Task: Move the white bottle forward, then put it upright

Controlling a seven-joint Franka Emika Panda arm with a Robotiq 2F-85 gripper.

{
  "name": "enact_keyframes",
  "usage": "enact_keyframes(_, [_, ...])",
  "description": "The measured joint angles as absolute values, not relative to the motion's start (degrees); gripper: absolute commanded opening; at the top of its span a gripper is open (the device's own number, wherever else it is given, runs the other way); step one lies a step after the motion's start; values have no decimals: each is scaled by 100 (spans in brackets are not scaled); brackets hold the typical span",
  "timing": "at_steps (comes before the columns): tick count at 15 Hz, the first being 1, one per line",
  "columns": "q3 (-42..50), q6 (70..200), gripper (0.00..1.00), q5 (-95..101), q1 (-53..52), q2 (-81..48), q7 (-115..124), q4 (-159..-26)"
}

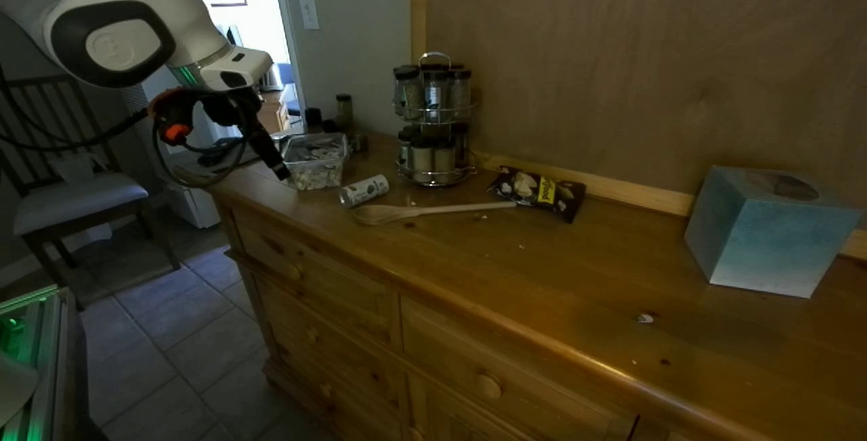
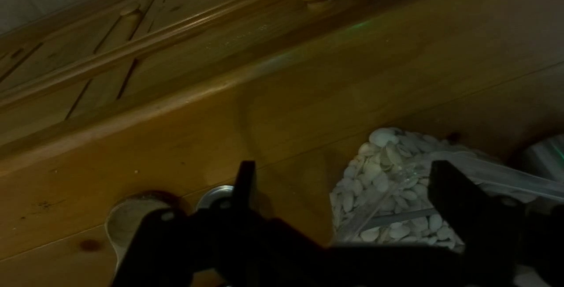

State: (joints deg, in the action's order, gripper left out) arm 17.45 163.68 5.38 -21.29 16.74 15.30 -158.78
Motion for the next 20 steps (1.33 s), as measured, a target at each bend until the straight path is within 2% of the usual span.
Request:
enact_keyframes(3, [1227,16116,100,38,-1672,1684,1313,-15846])
enact_keyframes(8, [634,14764,100,-68,-517,2098,1294,-15720])
enact_keyframes(14, [867,13431,100,-109,28,2613,222,-15238])
enact_keyframes(20, [1254,11781,100,-627,74,1933,-635,-13879])
